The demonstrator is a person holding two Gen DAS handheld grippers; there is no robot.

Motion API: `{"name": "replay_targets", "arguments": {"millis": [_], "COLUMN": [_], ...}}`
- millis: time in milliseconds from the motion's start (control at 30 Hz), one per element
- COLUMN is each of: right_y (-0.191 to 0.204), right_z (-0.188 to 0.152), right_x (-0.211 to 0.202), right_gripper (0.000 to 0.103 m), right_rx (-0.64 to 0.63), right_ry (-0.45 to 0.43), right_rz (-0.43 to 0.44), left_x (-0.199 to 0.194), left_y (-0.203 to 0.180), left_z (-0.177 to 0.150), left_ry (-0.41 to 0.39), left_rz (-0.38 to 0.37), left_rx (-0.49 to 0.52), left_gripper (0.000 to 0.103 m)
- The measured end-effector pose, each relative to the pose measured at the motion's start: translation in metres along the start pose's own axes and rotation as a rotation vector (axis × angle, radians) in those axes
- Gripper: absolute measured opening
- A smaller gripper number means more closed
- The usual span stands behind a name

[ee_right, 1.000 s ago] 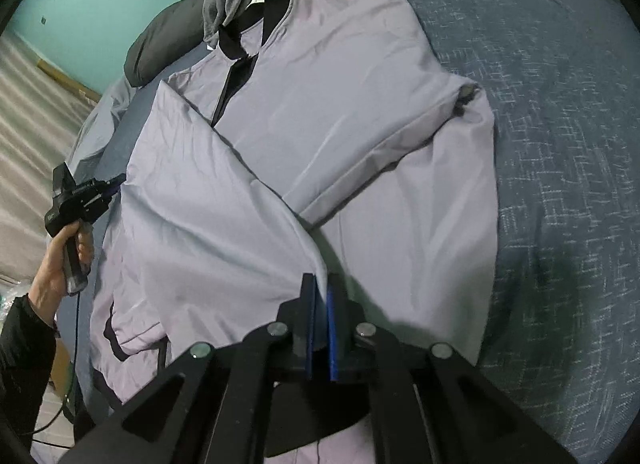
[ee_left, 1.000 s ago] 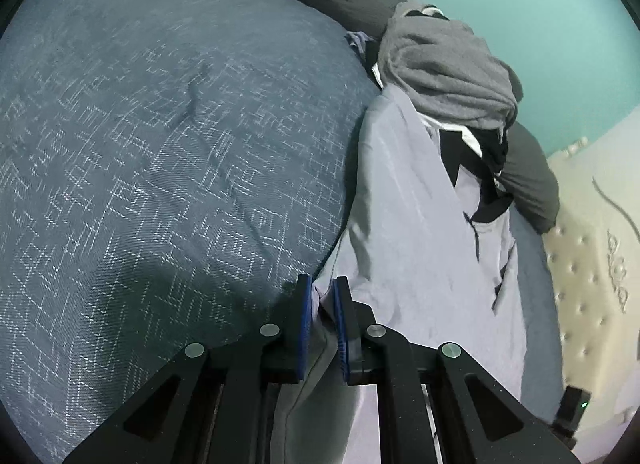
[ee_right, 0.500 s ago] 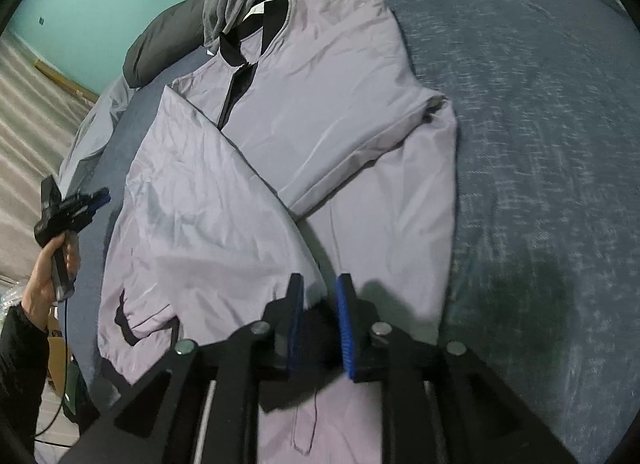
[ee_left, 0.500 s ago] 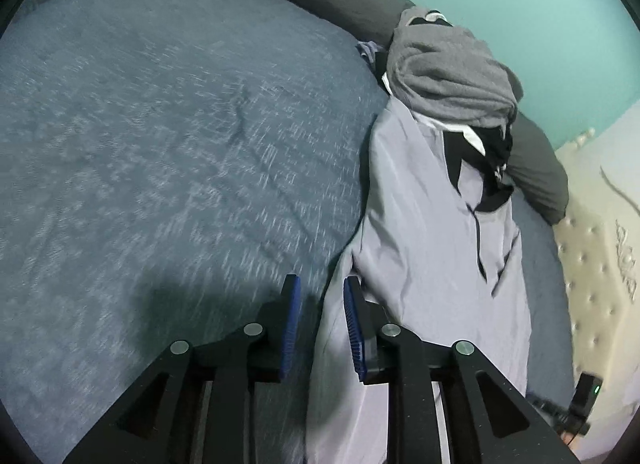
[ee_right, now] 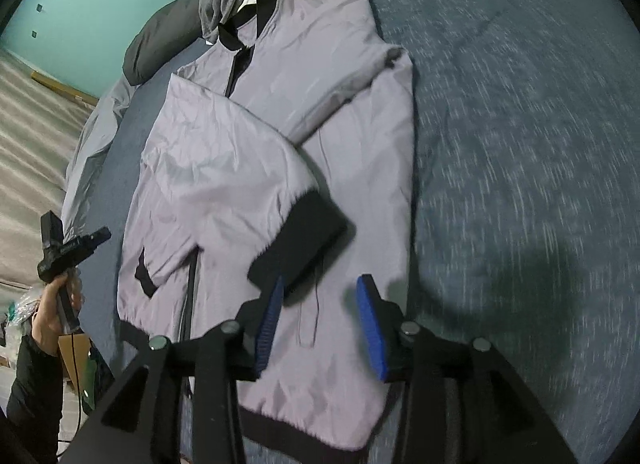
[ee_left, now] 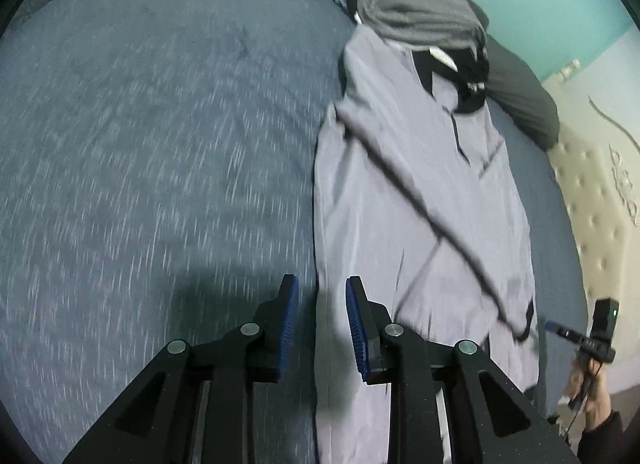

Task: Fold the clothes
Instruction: 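Open the left tool and withdraw it from the jacket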

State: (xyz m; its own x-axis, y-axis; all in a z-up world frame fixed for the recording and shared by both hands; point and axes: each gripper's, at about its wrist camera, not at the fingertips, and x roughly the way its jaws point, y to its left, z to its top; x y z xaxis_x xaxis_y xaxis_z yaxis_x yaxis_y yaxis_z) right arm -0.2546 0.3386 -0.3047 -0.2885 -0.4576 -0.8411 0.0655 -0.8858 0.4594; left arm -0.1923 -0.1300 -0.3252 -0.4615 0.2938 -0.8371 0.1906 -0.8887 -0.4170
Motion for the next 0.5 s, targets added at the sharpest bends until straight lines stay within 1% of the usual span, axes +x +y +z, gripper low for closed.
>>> {"name": "replay_targets", "arguments": {"millis": [167,267,300,433,467,500], "right_y": [-0.003,-0.004,-0.005,-0.014,-0.015,-0.017], "right_z": [-0.024,-0.038,-0.041,-0.057,-0.059,-0.062], "right_x": [-0.009,-0.011,-0.012,-0.014,-0.014,-0.014], "right_gripper": [0.040,0.040,0.040,0.041,0.042,0.051], "right_rx": [0.019,0.019,0.021,0.057,0.066,0.074], "right_ry": [0.024,0.046,0.050,0.061,0.064,0.066], "right_rz": [0.005,-0.009,-0.011,-0.001,0.000,-0.003], "left_x": [-0.006,-0.010,-0.011,-0.013,-0.013,-0.014], "left_y": [-0.004,-0.008,-0.009,-0.013,-0.013,-0.013], "left_z": [-0.035,-0.055,-0.061,-0.081,-0.086,-0.089], "left_ry": [0.054,0.088,0.100,0.136,0.143,0.148], "left_rz": [-0.013,-0.025,-0.029,-0.038,-0.040,-0.045], "left_rx": [0.021,0.037,0.042,0.051,0.051,0.046], "left_gripper": [0.029,0.039,0.041,0.041,0.041,0.042]}}
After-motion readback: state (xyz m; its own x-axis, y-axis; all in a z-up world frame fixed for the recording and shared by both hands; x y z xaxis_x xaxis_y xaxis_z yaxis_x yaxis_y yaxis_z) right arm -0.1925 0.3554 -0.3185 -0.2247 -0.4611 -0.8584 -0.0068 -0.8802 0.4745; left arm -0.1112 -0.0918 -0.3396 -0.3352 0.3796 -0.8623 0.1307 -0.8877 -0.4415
